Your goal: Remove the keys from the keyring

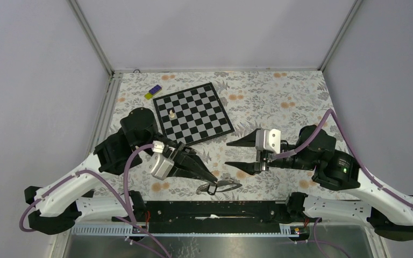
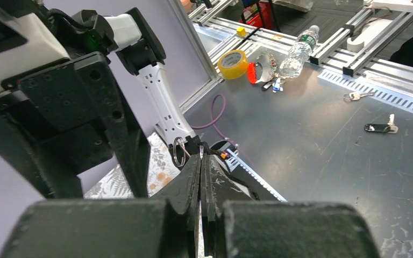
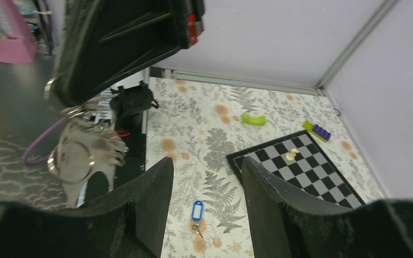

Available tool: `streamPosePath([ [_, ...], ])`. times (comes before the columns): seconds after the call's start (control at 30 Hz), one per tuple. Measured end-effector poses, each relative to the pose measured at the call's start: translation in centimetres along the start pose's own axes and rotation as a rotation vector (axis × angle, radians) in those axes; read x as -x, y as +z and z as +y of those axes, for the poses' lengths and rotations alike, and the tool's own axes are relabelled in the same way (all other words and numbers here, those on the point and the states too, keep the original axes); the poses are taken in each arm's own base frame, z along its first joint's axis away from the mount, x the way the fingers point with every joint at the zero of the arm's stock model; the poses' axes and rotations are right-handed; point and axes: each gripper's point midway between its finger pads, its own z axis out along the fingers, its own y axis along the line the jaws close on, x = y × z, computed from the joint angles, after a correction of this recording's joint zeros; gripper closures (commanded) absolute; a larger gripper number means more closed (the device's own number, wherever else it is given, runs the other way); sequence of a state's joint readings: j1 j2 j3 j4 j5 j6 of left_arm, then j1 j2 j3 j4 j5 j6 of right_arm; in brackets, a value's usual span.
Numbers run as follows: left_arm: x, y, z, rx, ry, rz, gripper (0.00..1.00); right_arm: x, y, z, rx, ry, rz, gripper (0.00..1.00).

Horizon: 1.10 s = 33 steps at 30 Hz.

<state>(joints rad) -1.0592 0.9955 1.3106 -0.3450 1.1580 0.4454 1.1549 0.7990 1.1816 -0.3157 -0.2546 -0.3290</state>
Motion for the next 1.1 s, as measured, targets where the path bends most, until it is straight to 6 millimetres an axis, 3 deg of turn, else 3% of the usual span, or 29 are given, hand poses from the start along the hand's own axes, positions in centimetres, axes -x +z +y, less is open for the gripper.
streamPosePath([
  [0.4,-0.2,-0.5,0.6,0.067,0.065,0.023,1.00,1.0,-0.4,3.5,0.176,0.095,-0.047,0.42],
  [0.8,-0.8,-0.5,0.8,0.075,0.064,0.032,1.00,3.0,-0.2,4.6,0.234,0.152,-0.169,0.43],
  [1.1,-0.8,-0.5,0.8,0.076,0.067,0.031,1.00,2.4,0.8,4.8,0.248,0.184,-0.152,0.44],
])
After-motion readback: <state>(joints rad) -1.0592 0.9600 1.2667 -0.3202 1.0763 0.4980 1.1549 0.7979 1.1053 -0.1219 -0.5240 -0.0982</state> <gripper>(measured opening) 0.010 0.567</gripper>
